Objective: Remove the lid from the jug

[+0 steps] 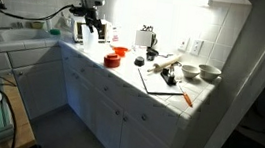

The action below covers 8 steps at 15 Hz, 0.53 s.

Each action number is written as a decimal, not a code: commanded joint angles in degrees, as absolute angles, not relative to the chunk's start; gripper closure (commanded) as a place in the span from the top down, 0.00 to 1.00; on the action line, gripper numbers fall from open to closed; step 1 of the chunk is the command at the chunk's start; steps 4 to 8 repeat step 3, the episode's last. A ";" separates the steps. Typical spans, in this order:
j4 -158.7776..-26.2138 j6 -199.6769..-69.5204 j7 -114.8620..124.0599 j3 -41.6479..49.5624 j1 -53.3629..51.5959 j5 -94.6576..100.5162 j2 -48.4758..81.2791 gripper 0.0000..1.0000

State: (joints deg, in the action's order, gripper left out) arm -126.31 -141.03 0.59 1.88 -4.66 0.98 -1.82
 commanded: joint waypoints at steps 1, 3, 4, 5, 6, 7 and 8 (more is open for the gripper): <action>-126.33 -140.92 0.50 0.61 -3.44 0.89 -1.94 1.00; -126.47 -140.93 0.41 0.62 -3.41 0.85 -1.98 1.00; -126.47 -140.93 0.41 0.62 -3.41 0.85 -1.98 1.00; -126.47 -140.93 0.41 0.62 -3.41 0.85 -1.98 1.00; -126.47 -140.93 0.41 0.62 -3.41 0.85 -1.98 1.00; -126.47 -140.93 0.41 0.62 -3.41 0.85 -1.98 1.00; -126.47 -140.93 0.41 0.62 -3.41 0.85 -1.98 1.00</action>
